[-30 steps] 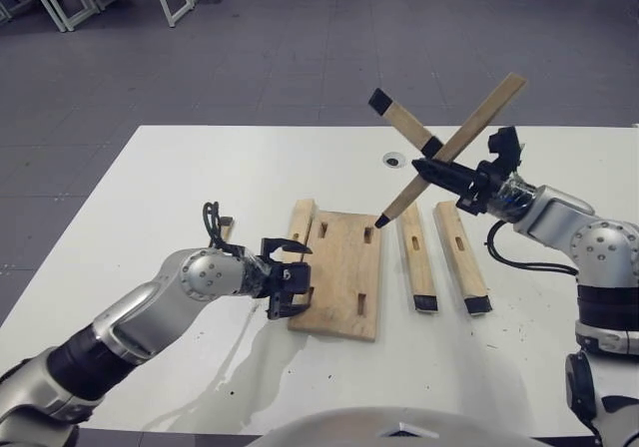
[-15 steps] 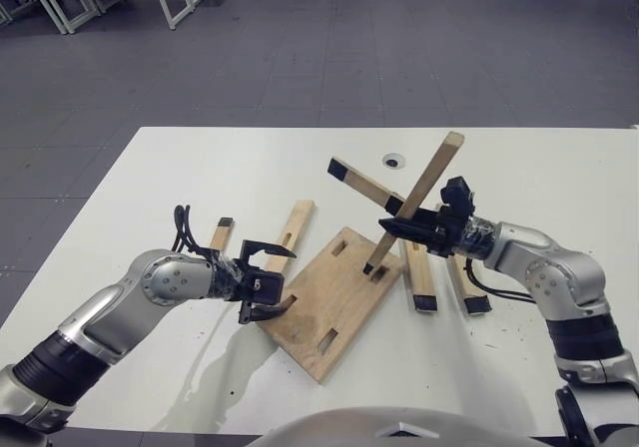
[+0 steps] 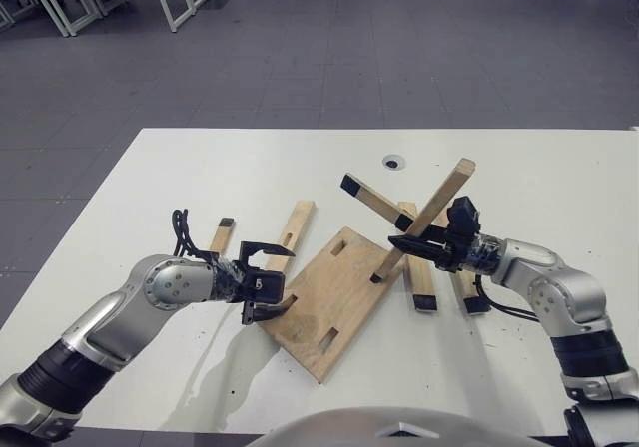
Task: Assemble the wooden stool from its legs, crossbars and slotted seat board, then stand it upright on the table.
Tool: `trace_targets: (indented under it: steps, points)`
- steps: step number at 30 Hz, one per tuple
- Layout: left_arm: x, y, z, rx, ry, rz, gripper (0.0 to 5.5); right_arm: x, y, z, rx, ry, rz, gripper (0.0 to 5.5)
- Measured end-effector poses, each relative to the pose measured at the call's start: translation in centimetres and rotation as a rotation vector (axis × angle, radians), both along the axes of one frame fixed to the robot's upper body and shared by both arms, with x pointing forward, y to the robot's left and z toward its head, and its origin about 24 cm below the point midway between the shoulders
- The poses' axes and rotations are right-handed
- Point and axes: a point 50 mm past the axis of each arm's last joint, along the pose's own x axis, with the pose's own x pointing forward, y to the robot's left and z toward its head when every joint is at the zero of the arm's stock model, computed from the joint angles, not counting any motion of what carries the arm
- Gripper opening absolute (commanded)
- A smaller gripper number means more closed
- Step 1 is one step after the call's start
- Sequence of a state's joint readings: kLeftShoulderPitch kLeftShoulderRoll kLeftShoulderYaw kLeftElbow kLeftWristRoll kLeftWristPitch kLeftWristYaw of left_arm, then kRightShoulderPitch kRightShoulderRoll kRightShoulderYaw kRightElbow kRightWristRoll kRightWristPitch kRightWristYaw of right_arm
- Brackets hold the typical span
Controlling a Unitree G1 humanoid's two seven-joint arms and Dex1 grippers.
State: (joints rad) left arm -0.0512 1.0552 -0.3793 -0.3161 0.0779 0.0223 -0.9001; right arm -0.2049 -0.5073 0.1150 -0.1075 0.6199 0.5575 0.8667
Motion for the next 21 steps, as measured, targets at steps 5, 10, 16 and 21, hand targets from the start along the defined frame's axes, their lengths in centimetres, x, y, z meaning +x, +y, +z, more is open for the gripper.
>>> trace_targets:
  steps: [5, 10, 16, 21]
  points:
    - [-0.2, -0.4, 0.2, -0.023, 0.040, 0.052, 5.07, -2.0, 1.8, 0.0, -0.152, -0.164, 0.051, 2.03]
    - [-0.6, -1.5, 0.3, -0.088, 0.123, 0.175, 5.07, -2.4, 2.2, 0.6, -0.264, -0.227, 0.101, 2.03]
    - [-1.0, -2.8, 0.0, -0.145, 0.173, 0.236, 5.07, 1.0, 0.6, 0.6, -0.239, -0.130, 0.192, 2.03]
    - [-0.7, -4.1, -0.3, -0.196, 0.171, 0.262, 5.07, 2.9, -0.5, 0.5, -0.243, -0.071, 0.201, 2.03]
